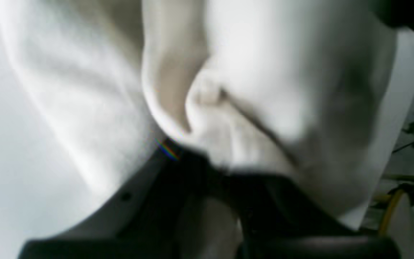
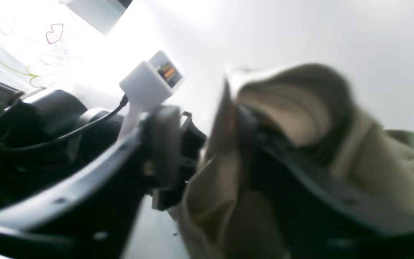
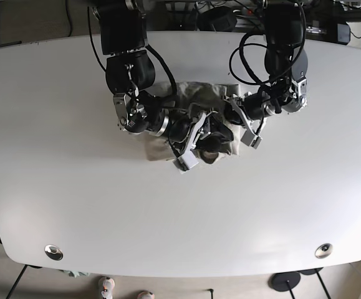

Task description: Fold the T-shirt properly

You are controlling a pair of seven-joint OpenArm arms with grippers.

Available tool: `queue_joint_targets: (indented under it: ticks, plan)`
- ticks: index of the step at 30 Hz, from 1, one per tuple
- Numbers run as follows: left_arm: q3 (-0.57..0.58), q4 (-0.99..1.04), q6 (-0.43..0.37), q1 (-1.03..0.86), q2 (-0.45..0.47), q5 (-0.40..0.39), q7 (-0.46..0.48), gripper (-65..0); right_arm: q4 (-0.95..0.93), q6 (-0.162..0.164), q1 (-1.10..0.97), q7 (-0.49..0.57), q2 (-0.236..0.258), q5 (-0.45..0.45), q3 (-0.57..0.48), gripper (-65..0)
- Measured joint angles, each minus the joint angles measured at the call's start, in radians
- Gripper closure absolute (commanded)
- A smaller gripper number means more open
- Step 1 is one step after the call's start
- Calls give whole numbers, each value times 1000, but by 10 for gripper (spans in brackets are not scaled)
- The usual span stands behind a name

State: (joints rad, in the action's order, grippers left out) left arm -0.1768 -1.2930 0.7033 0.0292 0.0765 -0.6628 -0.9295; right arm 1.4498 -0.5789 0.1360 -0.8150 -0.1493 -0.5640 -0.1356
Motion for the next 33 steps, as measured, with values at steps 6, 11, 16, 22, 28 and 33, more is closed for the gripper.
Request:
queue_joint_targets:
  ticks: [6, 11, 16, 22, 28, 33]
  plan:
    - [0, -118, -10, -23, 68, -145, -47, 0, 230, -1, -53, -50, 3, -6, 16, -606]
    - [-11, -288, -8, -27, 188, -282, -37, 0, 363, -5, -136, -53, 90, -14, 32, -606]
    - [-183, -323, -10, -105, 330, -295, -44, 0, 360, 0, -206, -59, 130, 0, 23, -606]
    - [-282, -323, -10, -132, 406, -118, -42, 0, 232, -1, -175, -52, 134, 0, -156, -530]
    - [-290, -324, -8, -166, 395, -75, -35, 0, 13, 3, -96, 54, 136, 5, -233, -361]
    - [-289, -324, -7, -170, 393, -74, -41, 0, -39, 3, -86, 100, 136, 6, -276, -114]
